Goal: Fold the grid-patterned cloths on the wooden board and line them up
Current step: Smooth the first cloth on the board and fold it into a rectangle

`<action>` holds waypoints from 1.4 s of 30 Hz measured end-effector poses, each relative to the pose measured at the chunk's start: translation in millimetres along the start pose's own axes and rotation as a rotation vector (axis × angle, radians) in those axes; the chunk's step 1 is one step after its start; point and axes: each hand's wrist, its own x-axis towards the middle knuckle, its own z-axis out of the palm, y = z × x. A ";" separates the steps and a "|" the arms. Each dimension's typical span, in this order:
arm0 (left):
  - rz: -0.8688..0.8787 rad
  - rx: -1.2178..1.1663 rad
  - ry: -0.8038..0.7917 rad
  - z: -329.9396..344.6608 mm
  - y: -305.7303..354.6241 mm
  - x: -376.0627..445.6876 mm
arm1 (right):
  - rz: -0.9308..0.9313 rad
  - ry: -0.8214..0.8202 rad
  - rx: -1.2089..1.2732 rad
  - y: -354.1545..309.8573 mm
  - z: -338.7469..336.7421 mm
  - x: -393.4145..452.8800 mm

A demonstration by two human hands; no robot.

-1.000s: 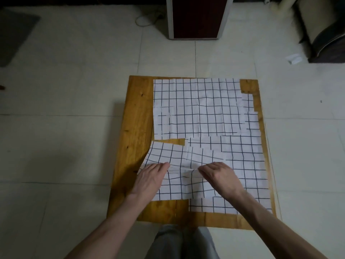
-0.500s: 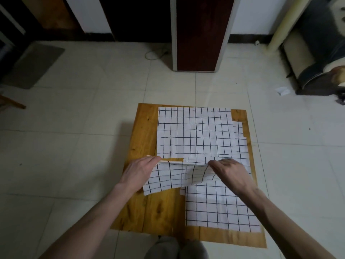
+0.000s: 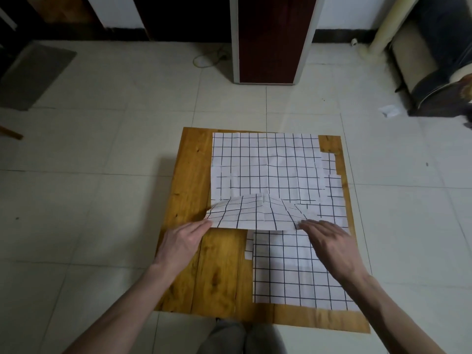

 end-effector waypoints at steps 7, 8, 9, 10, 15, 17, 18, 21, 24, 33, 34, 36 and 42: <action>-0.060 0.026 -0.084 65.9 7.2 -46.6 | 0.133 -0.006 0.060 -3.3 73.2 -45.3; -0.081 0.027 -0.103 76.3 6.5 -53.5 | 0.161 -0.024 0.061 -2.5 85.4 -52.0; -0.097 0.029 -0.127 87.1 5.8 -60.5 | 0.192 -0.047 0.057 -1.4 97.5 -59.1; -0.106 0.032 -0.148 98.1 5.0 -68.6 | 0.219 -0.071 0.050 -0.8 109.0 -66.6; -0.179 0.056 -0.219 142.6 8.5 -98.0 | 0.281 -0.143 0.082 -0.8 157.8 -102.8; -0.198 0.073 -0.243 152.7 13.0 -104.8 | 0.289 -0.183 0.102 -2.9 168.5 -113.5; -0.204 0.085 -0.262 156.5 15.0 -107.2 | 0.297 -0.198 0.103 -3.2 172.9 -118.6; -0.242 0.138 -0.332 163.7 18.1 -112.3 | 0.338 -0.256 0.122 -3.4 180.2 -129.9; -0.288 0.180 -0.360 170.4 21.1 -114.8 | 0.326 -0.326 0.101 -4.1 182.7 -136.6; -0.137 0.117 -0.367 209.1 89.5 -100.3 | 0.100 -0.362 0.096 -87.8 209.8 -117.1; -0.142 0.116 -0.377 215.3 92.5 -99.7 | 0.092 -0.390 0.086 -92.7 214.5 -117.1; -0.148 0.126 -0.396 224.7 92.1 -101.5 | 0.096 -0.427 0.074 -96.3 221.5 -119.9; -0.114 0.070 -0.450 237.9 78.7 -112.5 | 0.088 -0.482 0.084 -91.3 231.3 -128.4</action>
